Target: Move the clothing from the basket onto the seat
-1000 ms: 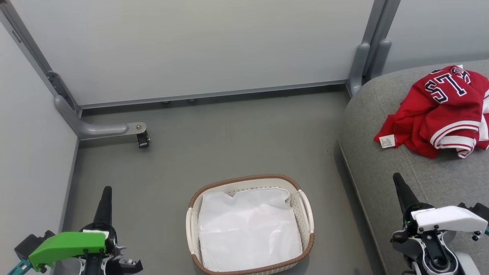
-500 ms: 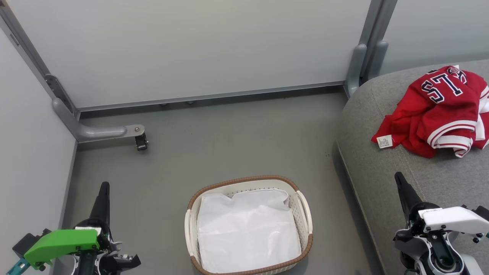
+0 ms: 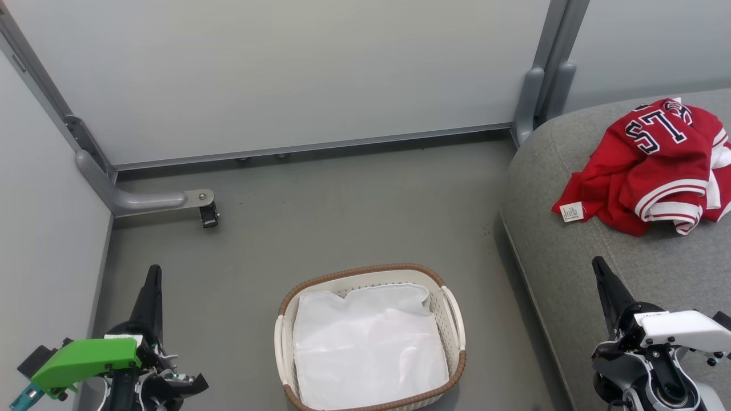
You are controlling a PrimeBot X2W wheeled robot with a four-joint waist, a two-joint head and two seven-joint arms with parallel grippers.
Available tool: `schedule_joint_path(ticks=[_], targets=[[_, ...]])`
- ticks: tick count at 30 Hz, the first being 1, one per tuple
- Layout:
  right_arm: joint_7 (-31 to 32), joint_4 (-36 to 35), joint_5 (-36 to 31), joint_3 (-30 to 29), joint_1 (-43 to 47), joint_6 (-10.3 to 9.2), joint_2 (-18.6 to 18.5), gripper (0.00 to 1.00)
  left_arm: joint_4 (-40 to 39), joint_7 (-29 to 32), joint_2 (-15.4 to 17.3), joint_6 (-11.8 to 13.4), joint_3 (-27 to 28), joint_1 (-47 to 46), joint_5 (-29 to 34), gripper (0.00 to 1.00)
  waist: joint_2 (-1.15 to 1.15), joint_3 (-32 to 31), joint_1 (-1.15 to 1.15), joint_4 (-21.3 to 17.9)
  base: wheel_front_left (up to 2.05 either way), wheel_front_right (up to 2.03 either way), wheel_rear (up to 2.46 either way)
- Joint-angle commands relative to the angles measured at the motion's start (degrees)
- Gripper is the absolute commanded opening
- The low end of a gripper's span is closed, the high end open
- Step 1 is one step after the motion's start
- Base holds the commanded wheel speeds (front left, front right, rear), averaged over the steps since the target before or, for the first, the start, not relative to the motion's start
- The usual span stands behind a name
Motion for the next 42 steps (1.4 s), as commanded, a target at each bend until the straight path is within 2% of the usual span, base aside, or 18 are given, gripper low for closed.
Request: schedule_joint_path(ticks=[1, 42], targets=[[0.18, -0.22, 0.21, -0.14, 0.61, 0.00, -0.34, 0.00, -0.08, 0.14, 0.25, -0.35, 0.26, -0.55, -0.34, 0.00, 0.00, 0.00, 0.00, 0.00, 0.00, 0.00, 0.00], [0.17, -0.22, 0.22, -0.13, 0.61, 0.00, -0.34, 0.00, -0.07, 0.43, -0.09, -0.31, 0.59, -0.60, 0.13, 0.00, 0.00, 0.00, 0.00, 0.00, 0.00, 0.00, 0.00]])
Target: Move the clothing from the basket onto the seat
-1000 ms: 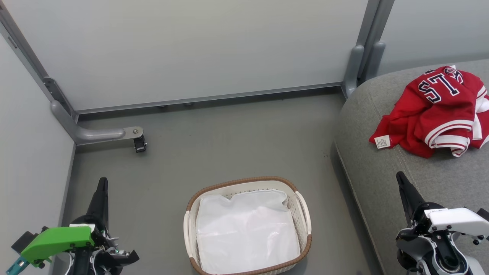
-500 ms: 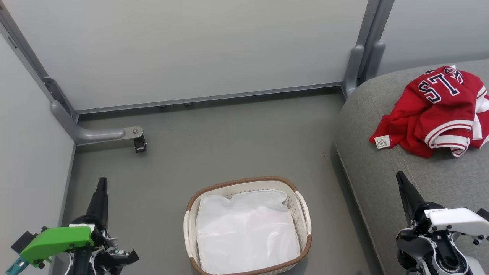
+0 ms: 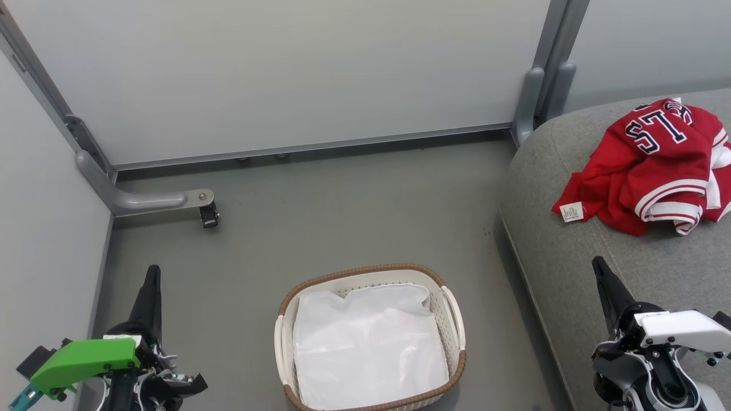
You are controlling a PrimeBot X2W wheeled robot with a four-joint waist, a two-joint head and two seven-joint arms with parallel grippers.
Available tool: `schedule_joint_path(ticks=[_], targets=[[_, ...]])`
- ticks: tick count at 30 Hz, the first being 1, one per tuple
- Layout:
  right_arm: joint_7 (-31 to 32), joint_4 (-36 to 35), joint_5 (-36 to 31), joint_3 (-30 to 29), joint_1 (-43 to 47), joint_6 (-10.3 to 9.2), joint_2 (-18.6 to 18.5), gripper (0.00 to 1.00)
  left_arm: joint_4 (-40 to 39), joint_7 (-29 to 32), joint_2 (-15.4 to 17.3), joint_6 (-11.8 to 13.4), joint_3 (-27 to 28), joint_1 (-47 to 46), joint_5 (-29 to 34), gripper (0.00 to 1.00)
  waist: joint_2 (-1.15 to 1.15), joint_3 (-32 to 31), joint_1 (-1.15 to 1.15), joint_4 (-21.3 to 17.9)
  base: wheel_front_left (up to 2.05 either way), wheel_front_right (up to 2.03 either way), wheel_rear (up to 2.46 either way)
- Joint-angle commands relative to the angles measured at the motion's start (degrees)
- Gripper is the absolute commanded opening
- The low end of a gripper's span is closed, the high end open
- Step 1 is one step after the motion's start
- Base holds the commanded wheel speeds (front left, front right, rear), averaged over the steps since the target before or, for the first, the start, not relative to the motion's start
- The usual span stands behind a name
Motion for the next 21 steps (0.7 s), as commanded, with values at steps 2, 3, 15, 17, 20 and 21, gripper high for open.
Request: schedule_joint_path(ticks=[2, 3, 15, 17, 20, 21], targets=[[0.17, -0.21, 0.22, -0.13, 0.60, 0.00, -0.34, 0.00, -0.06, 0.17, 0.03, -0.24, 0.25, -0.57, 0.09, 0.00, 0.00, 0.00, 0.00, 0.00, 0.00, 0.00, 0.00], [0.16, -0.21, 0.22, -0.13, 0.60, 0.00, -0.34, 0.00, -0.06, 0.17, 0.02, -0.24, 0.26, -0.57, 0.09, 0.00, 0.00, 0.00, 0.00, 0.00, 0.00, 0.00, 0.00], [0.16, -0.21, 0.22, -0.13, 0.60, 0.00, -0.34, 0.00, -0.06, 0.18, -0.03, -0.24, 0.32, -0.58, 0.19, 0.00, 0.00, 0.00, 0.00, 0.00, 0.00, 0.00, 0.00], [0.16, -0.21, 0.22, -0.13, 0.60, 0.00, -0.34, 0.00, -0.06, 0.17, -0.03, -0.24, 0.33, -0.59, 0.20, 0.00, 0.00, 0.00, 0.00, 0.00, 0.00, 0.00, 0.00], [0.16, -0.21, 0.22, -0.13, 0.60, 0.00, -0.34, 0.00, -0.06, 0.19, -0.04, -0.25, 0.34, -0.59, 0.22, 0.00, 0.00, 0.00, 0.00, 0.00, 0.00, 0.00, 0.00], [0.16, -0.21, 0.22, -0.13, 0.61, 0.00, -0.34, 0.00, -0.06, 0.20, -0.04, -0.25, 0.35, -0.59, 0.22, 0.00, 0.00, 0.00, 0.00, 0.00, 0.00, 0.00, 0.00]])
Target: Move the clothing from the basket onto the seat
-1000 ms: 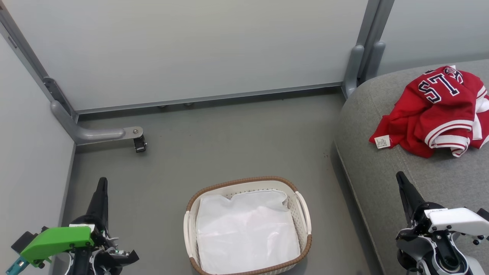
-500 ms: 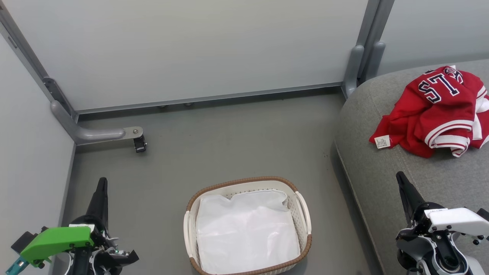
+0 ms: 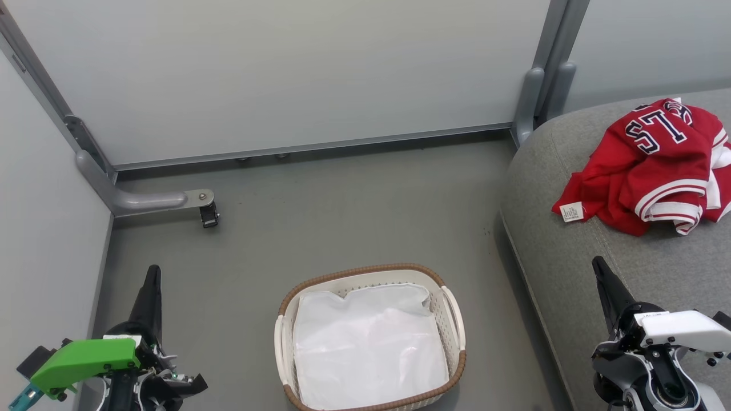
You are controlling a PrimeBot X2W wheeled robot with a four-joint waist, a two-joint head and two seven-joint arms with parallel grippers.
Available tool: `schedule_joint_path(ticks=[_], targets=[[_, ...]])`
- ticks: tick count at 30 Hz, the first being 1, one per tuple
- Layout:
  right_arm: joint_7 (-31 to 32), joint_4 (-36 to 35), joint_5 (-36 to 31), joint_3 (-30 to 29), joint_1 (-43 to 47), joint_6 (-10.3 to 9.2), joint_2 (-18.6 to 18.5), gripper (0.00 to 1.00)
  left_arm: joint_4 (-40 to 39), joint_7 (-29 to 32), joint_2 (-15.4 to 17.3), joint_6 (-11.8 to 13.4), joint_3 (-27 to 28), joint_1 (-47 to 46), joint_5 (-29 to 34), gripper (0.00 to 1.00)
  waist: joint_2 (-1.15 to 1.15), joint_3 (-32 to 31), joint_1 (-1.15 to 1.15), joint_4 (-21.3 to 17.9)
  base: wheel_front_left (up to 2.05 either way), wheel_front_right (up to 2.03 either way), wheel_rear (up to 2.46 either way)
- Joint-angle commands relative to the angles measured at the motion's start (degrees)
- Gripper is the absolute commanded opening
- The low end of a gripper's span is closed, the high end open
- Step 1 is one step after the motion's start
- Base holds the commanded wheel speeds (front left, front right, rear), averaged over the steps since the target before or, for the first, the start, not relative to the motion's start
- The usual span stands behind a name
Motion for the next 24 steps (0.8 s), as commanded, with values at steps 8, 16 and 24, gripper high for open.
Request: schedule_joint_path(ticks=[8, 16, 24], targets=[[0.16, -0.21, 0.22, -0.12, 0.60, 0.00, -0.34, 0.00, -0.06, 0.07, 0.02, -0.25, 0.27, -0.59, 0.25, 0.00, 0.00, 0.00, 0.00, 0.00, 0.00, 0.00, 0.00], [0.16, -0.21, 0.22, -0.12, 0.60, 0.00, -0.34, 0.00, -0.06, 0.08, 0.00, -0.25, 0.29, -0.60, 0.30, 0.00, 0.00, 0.00, 0.00, 0.00, 0.00, 0.00, 0.00], [0.16, -0.20, 0.22, -0.12, 0.60, 0.00, -0.34, 0.00, -0.06, 0.12, -0.03, -0.25, 0.32, -0.60, 0.29, 0.00, 0.00, 0.00, 0.00, 0.00, 0.00, 0.00, 0.00]])
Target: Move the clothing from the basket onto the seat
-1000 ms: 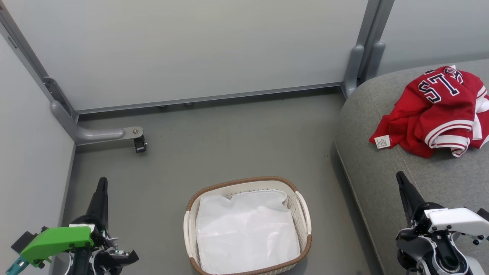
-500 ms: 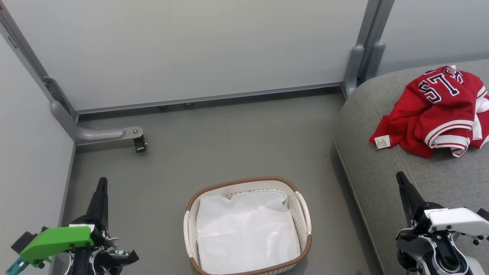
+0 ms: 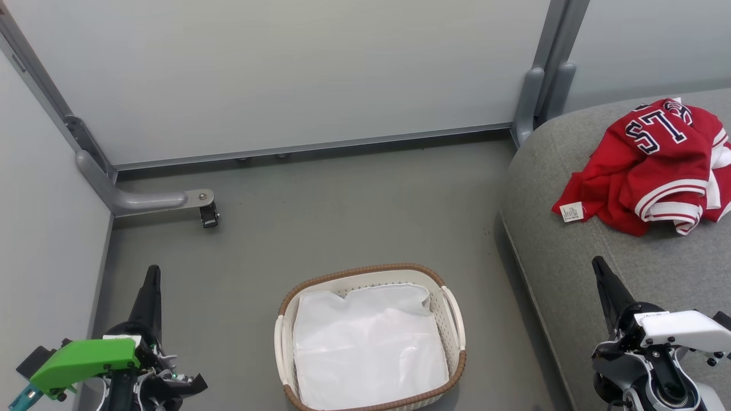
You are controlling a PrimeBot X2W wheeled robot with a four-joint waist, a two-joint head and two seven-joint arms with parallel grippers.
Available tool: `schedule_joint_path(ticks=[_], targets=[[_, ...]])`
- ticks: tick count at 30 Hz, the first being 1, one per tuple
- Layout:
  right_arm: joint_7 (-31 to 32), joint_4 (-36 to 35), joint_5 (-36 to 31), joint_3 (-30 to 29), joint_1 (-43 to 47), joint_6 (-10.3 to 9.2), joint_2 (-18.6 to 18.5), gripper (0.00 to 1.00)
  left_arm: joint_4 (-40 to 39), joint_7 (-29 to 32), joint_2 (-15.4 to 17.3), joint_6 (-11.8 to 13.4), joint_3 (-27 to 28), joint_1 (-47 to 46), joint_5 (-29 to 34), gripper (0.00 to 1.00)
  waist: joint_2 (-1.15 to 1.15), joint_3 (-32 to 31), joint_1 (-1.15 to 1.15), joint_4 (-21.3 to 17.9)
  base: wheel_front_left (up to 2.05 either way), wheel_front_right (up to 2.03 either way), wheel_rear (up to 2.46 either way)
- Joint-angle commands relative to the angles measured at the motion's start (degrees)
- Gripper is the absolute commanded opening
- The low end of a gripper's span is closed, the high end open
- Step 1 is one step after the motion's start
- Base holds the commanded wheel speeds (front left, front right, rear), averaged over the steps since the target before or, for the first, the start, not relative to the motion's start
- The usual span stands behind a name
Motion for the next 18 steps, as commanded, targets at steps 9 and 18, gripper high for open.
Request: schedule_joint_path(ticks=[9, 18], targets=[[0.16, -0.19, 0.22, -0.12, 0.60, 0.00, -0.34, 0.00, -0.06, 0.11, 0.00, -0.24, 0.22, -0.61, 0.26, 0.00, 0.00, 0.00, 0.00, 0.00, 0.00, 0.00, 0.00], [0.16, -0.19, 0.22, -0.12, 0.60, 0.00, -0.34, 0.00, -0.06, 0.14, -0.01, -0.24, 0.24, -0.61, 0.29, 0.00, 0.00, 0.00, 0.00, 0.00, 0.00, 0.00, 0.00]])
